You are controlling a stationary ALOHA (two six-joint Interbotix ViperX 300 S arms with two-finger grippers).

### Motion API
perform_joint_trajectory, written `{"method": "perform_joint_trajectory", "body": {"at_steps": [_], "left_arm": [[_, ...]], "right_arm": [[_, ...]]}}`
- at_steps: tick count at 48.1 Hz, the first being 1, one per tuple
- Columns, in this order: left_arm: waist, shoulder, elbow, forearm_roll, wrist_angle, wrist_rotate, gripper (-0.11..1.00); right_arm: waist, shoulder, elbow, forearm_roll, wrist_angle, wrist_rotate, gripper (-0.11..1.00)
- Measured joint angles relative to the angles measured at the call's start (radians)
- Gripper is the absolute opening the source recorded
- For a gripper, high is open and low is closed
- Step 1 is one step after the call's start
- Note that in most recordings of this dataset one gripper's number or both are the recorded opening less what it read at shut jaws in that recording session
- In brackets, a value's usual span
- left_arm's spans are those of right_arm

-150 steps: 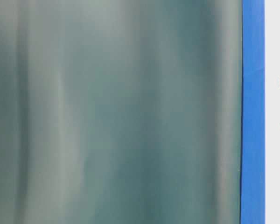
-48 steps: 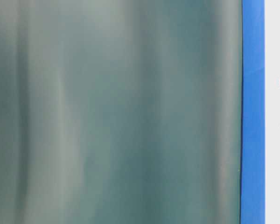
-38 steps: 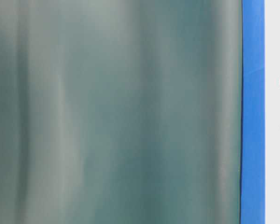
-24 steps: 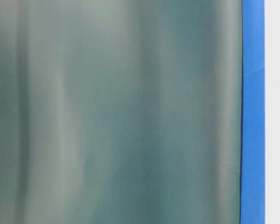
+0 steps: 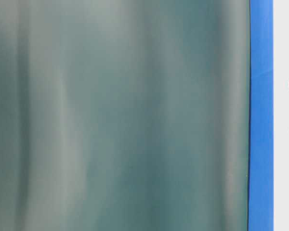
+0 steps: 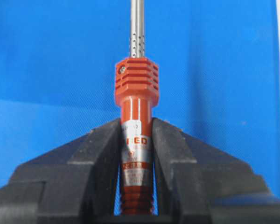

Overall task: Touch the tip of the soldering iron to the tip of the solder at the mark.
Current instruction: 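Lower left gripper onto yellow solder wire and right gripper onto red soldering iron, then lift both tools and bring them up over the red-dot strip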

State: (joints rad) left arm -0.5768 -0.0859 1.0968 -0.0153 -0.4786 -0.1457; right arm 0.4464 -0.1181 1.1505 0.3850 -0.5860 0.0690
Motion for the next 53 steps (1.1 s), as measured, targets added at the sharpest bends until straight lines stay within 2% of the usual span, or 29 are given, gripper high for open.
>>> {"method": "perform_joint_trajectory", "body": {"at_steps": [8, 16, 22, 32, 39, 53], "left_arm": [[0.009, -0.14, -0.058, 0.0, 0.218, 0.0, 0.03], [0.021, -0.245, -0.117, 0.0, 0.408, -0.002, 0.03], [0.038, -0.27, -0.127, 0.0, 0.462, 0.0, 0.03], [0.091, -0.272, -0.13, 0.002, 0.474, 0.0, 0.03], [0.183, -0.27, -0.138, 0.003, 0.483, 0.0, 0.03], [0.436, -0.262, -0.167, 0.006, 0.546, 0.006, 0.03]], "right_arm": [[-0.054, -0.146, -0.035, 0.0, 0.238, -0.035, 0.08], [-0.098, -0.244, -0.084, -0.002, 0.443, -0.04, 0.08], [-0.104, -0.258, -0.107, -0.009, 0.502, -0.041, 0.08], [-0.123, -0.258, -0.124, -0.011, 0.537, -0.041, 0.08], [-0.195, -0.258, -0.146, -0.028, 0.618, -0.043, 0.08], [-0.403, -0.258, -0.184, -0.103, 0.753, -0.043, 0.08]]}}
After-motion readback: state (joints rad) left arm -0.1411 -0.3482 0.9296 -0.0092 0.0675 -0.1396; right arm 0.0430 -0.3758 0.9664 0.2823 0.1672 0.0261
